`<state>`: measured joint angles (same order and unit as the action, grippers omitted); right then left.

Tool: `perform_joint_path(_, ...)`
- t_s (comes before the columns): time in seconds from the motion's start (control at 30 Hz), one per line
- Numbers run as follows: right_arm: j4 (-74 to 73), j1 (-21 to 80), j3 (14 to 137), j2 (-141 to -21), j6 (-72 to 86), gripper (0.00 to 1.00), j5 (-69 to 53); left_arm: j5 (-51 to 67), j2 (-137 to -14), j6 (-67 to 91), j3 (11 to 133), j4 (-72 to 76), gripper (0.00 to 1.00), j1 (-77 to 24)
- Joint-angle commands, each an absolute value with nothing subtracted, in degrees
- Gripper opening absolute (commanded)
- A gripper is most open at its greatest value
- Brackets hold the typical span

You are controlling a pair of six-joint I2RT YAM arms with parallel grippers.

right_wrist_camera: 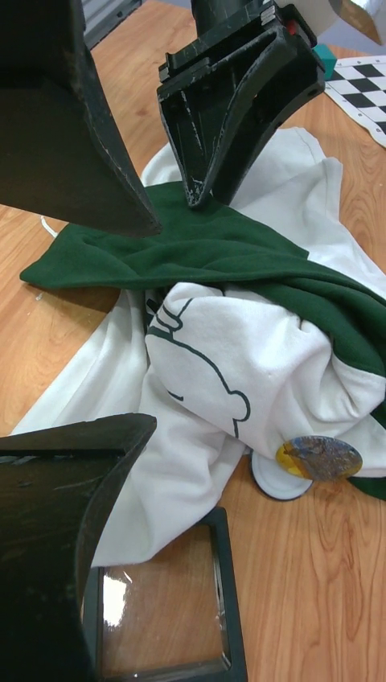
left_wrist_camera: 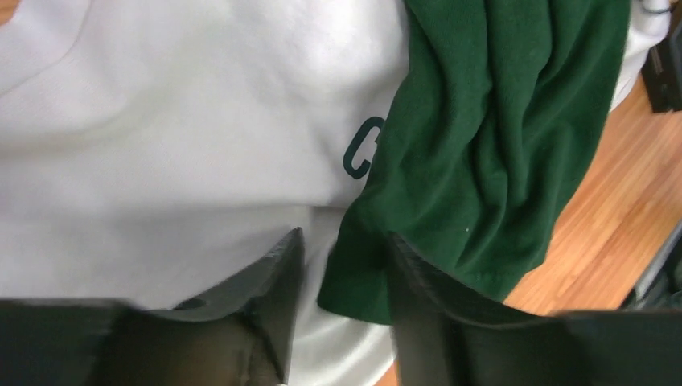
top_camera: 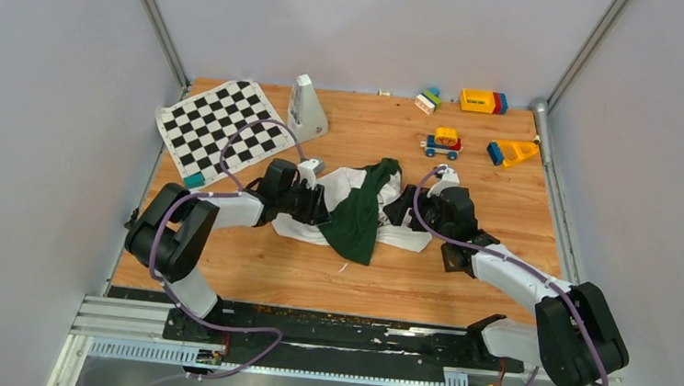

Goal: Remove the brooch from the garment

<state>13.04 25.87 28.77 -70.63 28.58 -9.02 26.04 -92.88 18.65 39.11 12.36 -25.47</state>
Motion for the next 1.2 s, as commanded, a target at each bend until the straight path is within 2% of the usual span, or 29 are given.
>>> perform_joint_path(0.0,13.6,26.2,30.6,-68.6,27.4,0.81,-5.4,28.9,-95.4,15.4,43.4,7.8,0.31,-26.9)
perform_joint_path(0.03,13.4,26.2,30.6,-68.5,27.4,0.81,-4.8,29.7,-95.5,15.2,43.8,7.8,0.23,-27.0)
perform_joint_path(0.07,13.1,26.2,30.6,-68.5,27.5,0.81,-4.1,31.1,-95.0,15.3,43.8,7.8,0.1,-27.0)
perform_joint_path(0.13,12.2,26.2,30.9,-68.7,27.5,0.81,-2.3,32.2,-93.0,15.3,43.5,8.3,0.0,-27.0)
perform_joint_path(0.3,10.7,26.1,31.6,-69.7,27.1,0.82,2.3,32.8,-83.6,17.3,42.1,8.3,0.0,-26.9)
perform_joint_path(0.47,10.7,25.9,32.4,-71.0,26.6,0.82,1.1,30.5,-77.1,20.5,49.5,-6.4,0.0,-26.6)
perform_joint_path(0.7,11.4,26.0,33.1,-73.5,25.3,0.84,-2.9,21.3,-68.2,20.7,59.5,-23.5,0.0,-24.4)
perform_joint_path(0.83,10.7,26.0,34.1,-75.1,25.1,0.84,-4.0,19.6,-68.2,20.1,62.8,-29.5,0.0,-24.3)
perform_joint_path(1.03,10.3,26.4,33.2,-74.9,28.3,0.87,-10.3,19.5,-69.8,20.1,61.7,-30.4,0.0,-24.0)
perform_joint_path(1.17,4.0,30.0,34.1,-74.1,30.3,0.79,-10.1,16.0,-69.9,18.7,60.0,-32.3,0.03,-23.9)
